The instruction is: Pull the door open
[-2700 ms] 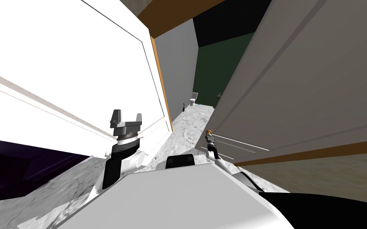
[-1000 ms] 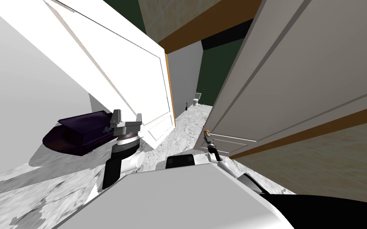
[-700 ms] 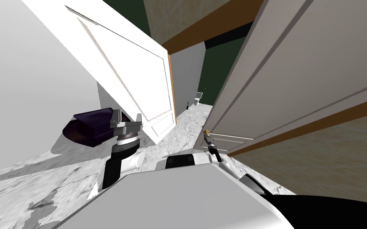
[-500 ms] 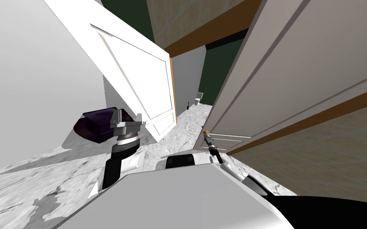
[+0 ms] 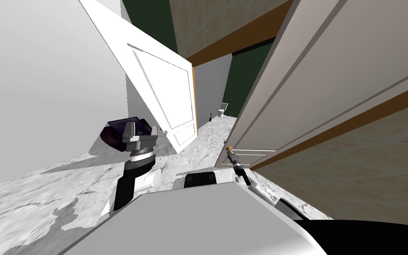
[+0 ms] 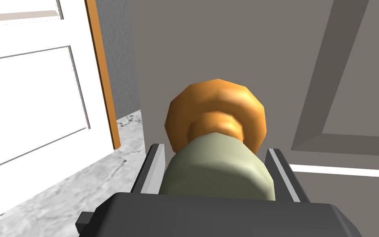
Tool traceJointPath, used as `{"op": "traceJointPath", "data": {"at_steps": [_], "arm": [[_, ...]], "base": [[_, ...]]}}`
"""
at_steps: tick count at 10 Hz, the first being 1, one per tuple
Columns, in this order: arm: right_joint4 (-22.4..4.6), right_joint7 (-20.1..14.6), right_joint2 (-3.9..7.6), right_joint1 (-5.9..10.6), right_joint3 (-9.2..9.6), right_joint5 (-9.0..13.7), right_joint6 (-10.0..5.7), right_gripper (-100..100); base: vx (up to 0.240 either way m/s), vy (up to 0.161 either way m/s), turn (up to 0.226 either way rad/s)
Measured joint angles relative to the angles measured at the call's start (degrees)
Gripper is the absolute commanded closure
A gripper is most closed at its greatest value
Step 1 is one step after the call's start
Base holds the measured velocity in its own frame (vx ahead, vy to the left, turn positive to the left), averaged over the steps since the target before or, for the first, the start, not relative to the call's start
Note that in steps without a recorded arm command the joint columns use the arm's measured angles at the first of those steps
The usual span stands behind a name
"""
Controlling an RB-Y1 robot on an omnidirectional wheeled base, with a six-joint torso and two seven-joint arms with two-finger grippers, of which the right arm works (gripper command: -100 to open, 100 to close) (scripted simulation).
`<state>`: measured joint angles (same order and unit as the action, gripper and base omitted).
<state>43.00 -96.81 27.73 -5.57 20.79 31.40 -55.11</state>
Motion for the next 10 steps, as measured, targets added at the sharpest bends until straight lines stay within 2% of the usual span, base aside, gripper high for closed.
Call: {"op": "traceJointPath", "data": {"at_steps": [1,3,5,7,10], "arm": [[-0.18,-0.86,0.57,-0.31,0.75,-0.4,-0.9,100],[0.88,-2.17,1.93,-1.98,2.14,-1.13,-2.31,100],[-0.45,-3.94,2.89,-2.13,3.52,-1.9,-4.36,100],[-0.62,-4.39,3.26,-2.62,3.97,-2.09,-4.96,100],[-1.45,-5.83,4.4,-3.25,5.16,-2.63,-7.5,100]], "base": [[-0.235,-0.065,0.092],[-0.199,-0.046,0.086],[-0.146,-0.037,0.052],[-0.186,-0.052,0.14],[-0.208,-0.072,0.162]]}}
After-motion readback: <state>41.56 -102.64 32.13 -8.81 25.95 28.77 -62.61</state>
